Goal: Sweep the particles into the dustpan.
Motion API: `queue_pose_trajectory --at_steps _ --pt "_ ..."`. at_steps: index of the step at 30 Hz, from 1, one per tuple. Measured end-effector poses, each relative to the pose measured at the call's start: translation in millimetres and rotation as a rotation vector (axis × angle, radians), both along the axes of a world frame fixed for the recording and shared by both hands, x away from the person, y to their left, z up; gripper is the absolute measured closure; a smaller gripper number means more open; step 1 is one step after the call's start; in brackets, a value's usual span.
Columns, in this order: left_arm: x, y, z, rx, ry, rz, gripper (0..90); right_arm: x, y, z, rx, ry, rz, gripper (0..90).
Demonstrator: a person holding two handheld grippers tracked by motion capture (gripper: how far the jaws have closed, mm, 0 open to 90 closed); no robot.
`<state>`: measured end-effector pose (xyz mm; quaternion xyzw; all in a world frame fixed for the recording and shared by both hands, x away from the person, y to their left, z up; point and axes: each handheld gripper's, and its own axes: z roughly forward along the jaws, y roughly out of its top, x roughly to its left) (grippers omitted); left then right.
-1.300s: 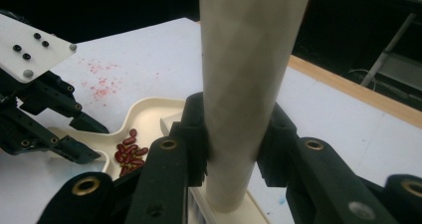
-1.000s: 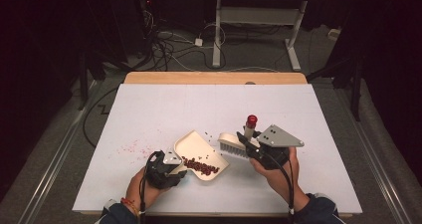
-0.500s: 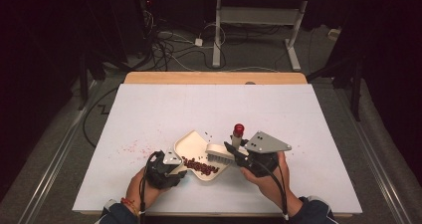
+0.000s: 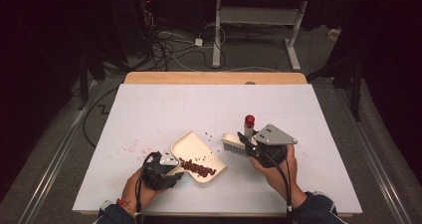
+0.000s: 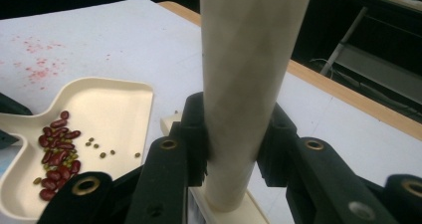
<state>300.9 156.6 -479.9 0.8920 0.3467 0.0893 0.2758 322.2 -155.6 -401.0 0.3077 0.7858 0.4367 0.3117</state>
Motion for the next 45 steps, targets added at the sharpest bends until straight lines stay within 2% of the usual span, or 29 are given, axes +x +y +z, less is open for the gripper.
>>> queue_pose_trajectory --at_steps 7,11,15,19,23,26,30,33,35,37,40,43,45 --pt "0.3 -0.7 -0.1 -0.006 -0.004 0.004 63.3 -8.7 19.6 -5.9 0.037 0.027 0.074 70.3" --pt "0.1 -0.4 0.3 -0.01 -0.005 0.003 63.2 -14.1 18.2 2.7 0.106 0.047 0.117 70.4" --pt "-0.1 -0.2 0.9 -0.015 -0.005 0.004 63.3 -16.1 14.1 9.4 0.084 -0.009 0.089 70.4" --pt "0.2 -0.2 1.5 -0.02 -0.003 0.007 63.4 -9.8 12.4 7.7 0.085 -0.024 0.07 70.5" --pt "0.1 1.1 3.1 -0.035 -0.004 0.013 63.4 -2.9 20.0 0.6 0.056 -0.042 0.071 70.4" --pt "0.0 2.9 4.1 -0.037 -0.004 0.015 63.5 6.3 21.2 0.3 0.046 -0.075 0.057 70.4" --pt "2.7 6.8 4.4 -0.052 0.011 0.014 63.4 30.3 17.7 3.9 0.078 -0.09 0.041 70.4" --pt "4.9 6.2 4.7 -0.053 0.01 0.023 63.5 52.3 20.3 2.3 0.116 -0.086 0.051 70.4" --pt "6.7 5.3 5.0 -0.049 0.006 0.024 63.5 64.5 23.8 0.3 0.135 -0.059 0.035 70.4" --pt "9.2 5.8 3.9 -0.053 0.009 0.026 63.5 73.5 29.1 -2.0 0.125 -0.053 0.034 70.5" --pt "12.1 6.9 2.6 -0.054 0.006 0.04 63.5 81.0 39.5 -6.9 0.066 -0.073 0.023 70.5" --pt "13.9 7.6 2.6 -0.054 0.006 0.048 63.5 83.5 46.0 -10.9 0.034 -0.062 0.021 70.5" --pt "15.6 7.8 2.2 -0.053 0.005 0.053 63.5 82.4 48.2 -10.8 0.033 -0.054 0.027 70.5"
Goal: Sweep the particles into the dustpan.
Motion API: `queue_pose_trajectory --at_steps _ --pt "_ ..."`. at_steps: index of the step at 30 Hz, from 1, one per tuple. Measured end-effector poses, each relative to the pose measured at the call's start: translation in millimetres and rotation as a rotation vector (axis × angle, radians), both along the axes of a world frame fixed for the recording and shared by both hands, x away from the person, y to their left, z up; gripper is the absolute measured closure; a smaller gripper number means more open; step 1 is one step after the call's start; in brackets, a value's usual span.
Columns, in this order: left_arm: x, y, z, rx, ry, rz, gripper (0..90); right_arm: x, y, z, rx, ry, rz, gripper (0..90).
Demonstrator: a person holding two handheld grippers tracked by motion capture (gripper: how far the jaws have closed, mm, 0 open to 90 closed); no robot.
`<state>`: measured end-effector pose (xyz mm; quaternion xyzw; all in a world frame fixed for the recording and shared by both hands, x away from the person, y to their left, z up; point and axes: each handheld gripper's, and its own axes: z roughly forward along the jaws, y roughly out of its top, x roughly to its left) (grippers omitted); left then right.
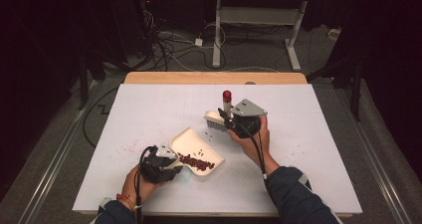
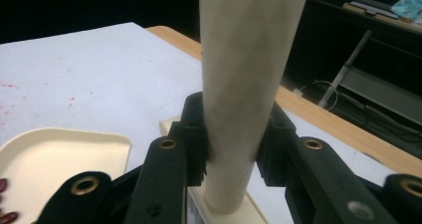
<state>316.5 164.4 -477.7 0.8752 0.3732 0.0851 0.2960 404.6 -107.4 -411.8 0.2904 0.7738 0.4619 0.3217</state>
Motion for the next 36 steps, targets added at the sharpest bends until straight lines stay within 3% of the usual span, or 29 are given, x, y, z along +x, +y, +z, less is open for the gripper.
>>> queue_pose_trajectory --at_steps 11,16,19,21,29,36 --pt "7.5 -2.3 -0.2 0.005 -0.004 0.029 63.5 -14.9 2.8 -2.4 -0.005 0.033 0.07 70.2" --pt "9.9 -2.6 -1.2 0.007 -0.004 0.033 63.5 -28.9 2.3 -3.2 0.018 0.052 0.075 70.1" --pt "10.5 -2.4 -2.4 0.015 -0.007 0.033 63.4 -35.7 4.1 -3.2 0.056 0.073 0.082 70.0" --pt "10.1 -1.9 -1.8 0.015 -0.009 0.035 63.5 -41.6 8.7 -2.1 0.033 0.069 0.086 70.0" --pt "9.4 -0.2 -1.0 0.011 -0.011 0.031 63.5 -58.2 10.2 11.6 0.098 0.113 0.166 70.4" --pt "7.5 4.3 -1.8 0.001 -0.006 0.035 63.5 -63.3 1.5 21.9 0.077 0.017 0.136 70.4"
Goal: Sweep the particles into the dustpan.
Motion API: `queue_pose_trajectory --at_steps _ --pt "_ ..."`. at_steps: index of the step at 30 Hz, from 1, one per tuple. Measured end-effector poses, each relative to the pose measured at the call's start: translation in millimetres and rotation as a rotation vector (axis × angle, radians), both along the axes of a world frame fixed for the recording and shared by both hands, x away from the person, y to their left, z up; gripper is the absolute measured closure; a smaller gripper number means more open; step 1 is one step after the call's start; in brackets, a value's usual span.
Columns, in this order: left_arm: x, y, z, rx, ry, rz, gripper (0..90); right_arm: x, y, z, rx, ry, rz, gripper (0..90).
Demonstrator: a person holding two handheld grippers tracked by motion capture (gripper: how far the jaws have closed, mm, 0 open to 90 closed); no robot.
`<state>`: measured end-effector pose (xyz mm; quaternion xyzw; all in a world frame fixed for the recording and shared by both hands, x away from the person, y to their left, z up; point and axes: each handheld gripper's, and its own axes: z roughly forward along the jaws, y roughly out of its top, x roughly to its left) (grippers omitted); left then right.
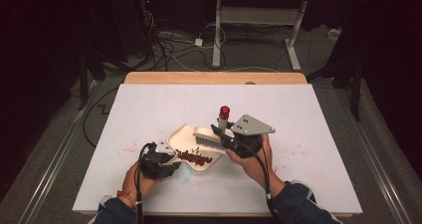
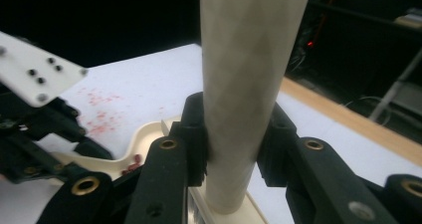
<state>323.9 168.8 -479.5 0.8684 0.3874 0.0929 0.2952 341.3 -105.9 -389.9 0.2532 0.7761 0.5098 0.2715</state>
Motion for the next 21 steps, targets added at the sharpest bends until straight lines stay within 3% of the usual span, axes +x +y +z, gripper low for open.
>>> queue_pose_trajectory --at_steps 4,10,16,21 --pt "-1.5 2.9 0.6 -0.001 0.001 0.0 63.5 7.2 -10.6 -2.7 -0.039 -0.049 -0.069 70.4" --pt "-2.1 3.3 1.9 0.008 -0.002 -0.006 63.5 20.1 -21.0 -10.5 -0.037 -0.021 -0.119 70.4" --pt "-3.1 2.0 1.2 0.005 -0.004 -0.001 63.5 19.1 -14.3 -13.6 -0.006 0.015 -0.076 70.4" --pt "-5.9 -1.9 0.6 0.018 -0.009 0.0 63.4 9.0 5.8 -19.7 -0.044 -0.001 -0.037 70.3"
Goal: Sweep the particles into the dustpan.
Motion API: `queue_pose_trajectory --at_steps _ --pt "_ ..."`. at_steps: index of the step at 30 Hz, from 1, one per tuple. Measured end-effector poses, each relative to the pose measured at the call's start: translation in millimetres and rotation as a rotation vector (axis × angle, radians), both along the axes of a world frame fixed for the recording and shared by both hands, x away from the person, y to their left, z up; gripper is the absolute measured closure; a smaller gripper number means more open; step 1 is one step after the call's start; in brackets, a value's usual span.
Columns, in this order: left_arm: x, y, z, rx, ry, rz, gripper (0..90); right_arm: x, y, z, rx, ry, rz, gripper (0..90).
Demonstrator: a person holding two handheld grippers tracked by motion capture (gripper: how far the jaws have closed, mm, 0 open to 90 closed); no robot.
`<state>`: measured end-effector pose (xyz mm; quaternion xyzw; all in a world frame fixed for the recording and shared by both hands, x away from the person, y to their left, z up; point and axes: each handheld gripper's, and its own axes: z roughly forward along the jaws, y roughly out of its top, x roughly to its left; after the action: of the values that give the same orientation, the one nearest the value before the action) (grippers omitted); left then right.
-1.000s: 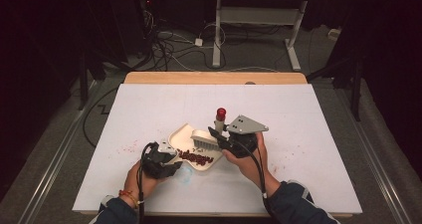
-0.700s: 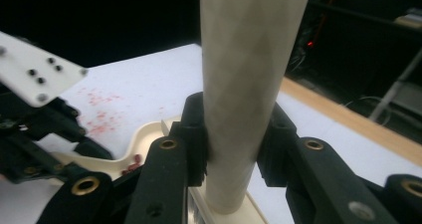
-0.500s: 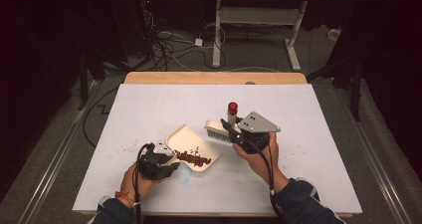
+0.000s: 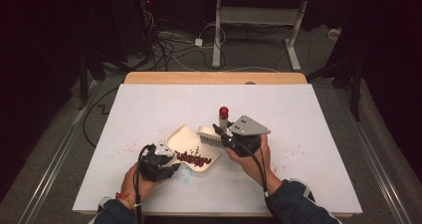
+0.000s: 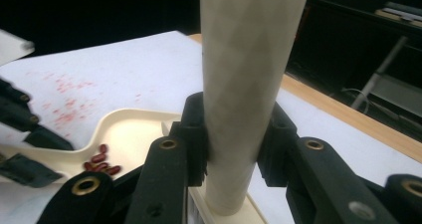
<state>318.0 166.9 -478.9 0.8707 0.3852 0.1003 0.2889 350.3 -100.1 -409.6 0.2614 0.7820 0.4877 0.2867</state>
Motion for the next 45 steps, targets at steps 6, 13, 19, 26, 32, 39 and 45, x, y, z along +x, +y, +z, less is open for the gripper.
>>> queue_pose_trajectory --at_steps 6,13,19,26,32,39,45 --pt "-0.9 -0.3 0.4 -0.007 -0.008 0.009 63.4 -16.9 23.0 -4.5 -0.027 -0.003 0.083 70.3" --pt "-2.1 1.6 0.1 -0.013 -0.006 0.014 63.5 -32.5 36.1 -1.8 -0.038 0.013 0.151 70.3" --pt "-3.3 4.5 -0.8 -0.02 0.001 0.02 63.5 -34.4 31.3 4.1 -0.021 0.037 0.161 70.3" --pt "-4.3 6.1 -0.1 -0.018 0.001 0.016 63.5 -33.0 20.9 16.4 0.012 0.025 0.149 70.3" --pt "-3.2 6.2 -0.9 -0.018 0.006 0.016 63.5 -28.7 13.1 22.3 -0.005 -0.01 0.119 70.3" --pt "-2.1 6.6 -2.4 -0.016 0.002 0.013 63.4 -18.0 13.3 7.1 -0.089 -0.01 0.078 70.3" --pt "-2.1 6.6 -3.0 -0.021 0.006 0.017 63.5 -23.3 20.0 3.5 -0.088 0.009 0.121 70.3"
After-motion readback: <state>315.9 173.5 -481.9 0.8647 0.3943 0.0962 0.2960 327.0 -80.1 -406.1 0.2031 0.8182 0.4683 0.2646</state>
